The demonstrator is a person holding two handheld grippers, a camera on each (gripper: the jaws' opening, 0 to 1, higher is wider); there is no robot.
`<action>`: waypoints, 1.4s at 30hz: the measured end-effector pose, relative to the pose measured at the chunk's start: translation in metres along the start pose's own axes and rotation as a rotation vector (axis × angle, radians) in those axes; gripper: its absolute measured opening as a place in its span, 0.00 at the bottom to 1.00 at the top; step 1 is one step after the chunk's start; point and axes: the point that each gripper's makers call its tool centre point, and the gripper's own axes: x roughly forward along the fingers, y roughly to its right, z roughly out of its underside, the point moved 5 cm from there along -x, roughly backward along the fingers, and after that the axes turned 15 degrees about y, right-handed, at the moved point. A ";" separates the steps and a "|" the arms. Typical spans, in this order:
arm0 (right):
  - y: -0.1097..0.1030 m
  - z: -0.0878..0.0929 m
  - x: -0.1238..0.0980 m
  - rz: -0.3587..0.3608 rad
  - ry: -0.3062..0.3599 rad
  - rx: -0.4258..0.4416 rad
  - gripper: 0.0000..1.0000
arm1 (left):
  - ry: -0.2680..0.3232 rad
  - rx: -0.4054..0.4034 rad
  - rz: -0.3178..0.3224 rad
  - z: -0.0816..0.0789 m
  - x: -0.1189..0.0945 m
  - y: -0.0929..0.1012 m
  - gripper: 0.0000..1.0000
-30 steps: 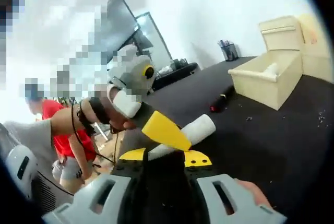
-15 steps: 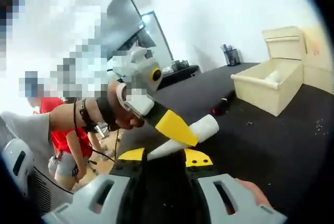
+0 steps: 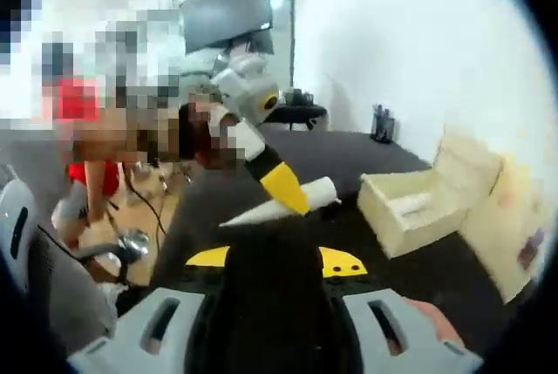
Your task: Open the drawer, pick up the cosmetic bottles from the table one by one, place them into the drawer, release the gripper, close the drawer, and move the gripper away
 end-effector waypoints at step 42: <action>0.123 0.001 -0.017 0.036 -0.378 -0.249 0.72 | 0.062 0.267 -0.131 -0.103 0.121 0.020 0.20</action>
